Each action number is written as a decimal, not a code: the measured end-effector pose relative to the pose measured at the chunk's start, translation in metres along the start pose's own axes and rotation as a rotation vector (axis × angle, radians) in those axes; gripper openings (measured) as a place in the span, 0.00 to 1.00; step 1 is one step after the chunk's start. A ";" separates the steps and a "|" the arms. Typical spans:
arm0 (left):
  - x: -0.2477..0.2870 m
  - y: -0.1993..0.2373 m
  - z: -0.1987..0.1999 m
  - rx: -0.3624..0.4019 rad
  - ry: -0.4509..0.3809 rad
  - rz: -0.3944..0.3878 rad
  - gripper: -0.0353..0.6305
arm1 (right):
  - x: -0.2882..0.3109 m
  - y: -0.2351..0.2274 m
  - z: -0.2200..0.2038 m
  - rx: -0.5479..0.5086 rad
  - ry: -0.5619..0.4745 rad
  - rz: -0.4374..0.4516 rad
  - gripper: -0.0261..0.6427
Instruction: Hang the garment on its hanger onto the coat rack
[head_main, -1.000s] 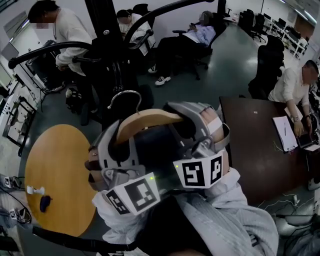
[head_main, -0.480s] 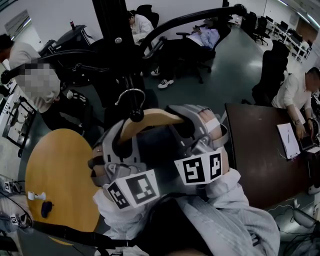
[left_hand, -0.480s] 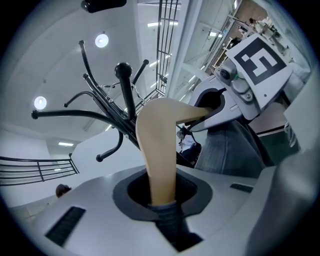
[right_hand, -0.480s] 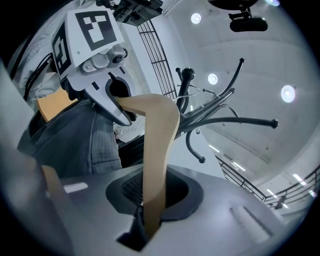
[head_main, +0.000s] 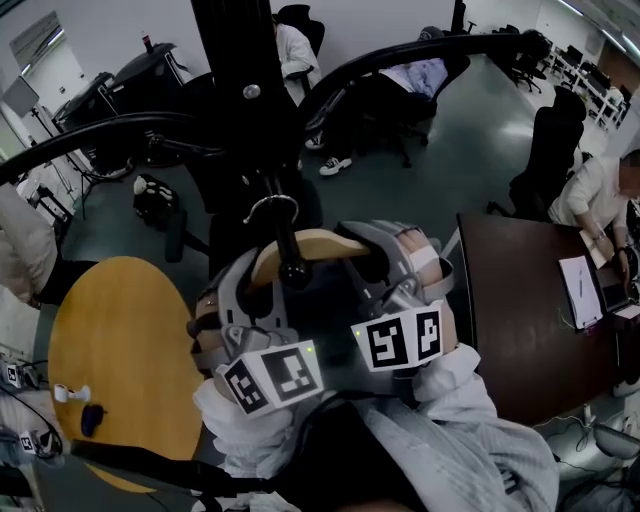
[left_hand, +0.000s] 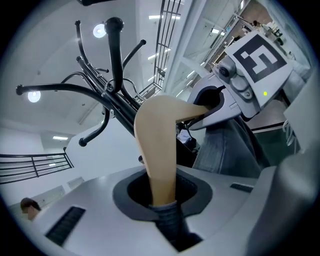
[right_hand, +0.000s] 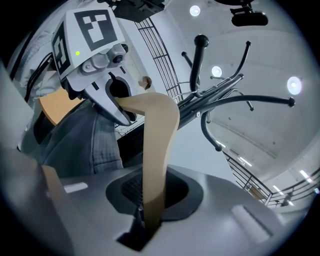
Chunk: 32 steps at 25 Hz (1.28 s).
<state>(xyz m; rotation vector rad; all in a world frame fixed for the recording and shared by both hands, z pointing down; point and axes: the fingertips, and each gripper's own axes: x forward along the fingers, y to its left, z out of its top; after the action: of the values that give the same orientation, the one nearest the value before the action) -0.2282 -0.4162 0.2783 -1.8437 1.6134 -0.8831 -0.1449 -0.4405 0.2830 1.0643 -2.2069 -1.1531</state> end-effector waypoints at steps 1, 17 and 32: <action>0.001 -0.001 -0.002 0.003 0.001 -0.003 0.14 | 0.002 0.002 -0.001 0.002 0.001 0.004 0.10; -0.007 0.002 0.002 0.072 -0.088 0.097 0.14 | -0.007 0.007 0.004 0.047 -0.081 -0.038 0.11; -0.048 -0.003 0.009 -0.018 -0.186 0.029 0.32 | -0.059 0.014 0.020 0.124 -0.156 0.060 0.31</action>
<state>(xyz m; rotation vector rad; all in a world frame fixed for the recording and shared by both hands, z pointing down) -0.2230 -0.3685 0.2684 -1.8507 1.5331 -0.6656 -0.1276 -0.3787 0.2822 0.9787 -2.4419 -1.1192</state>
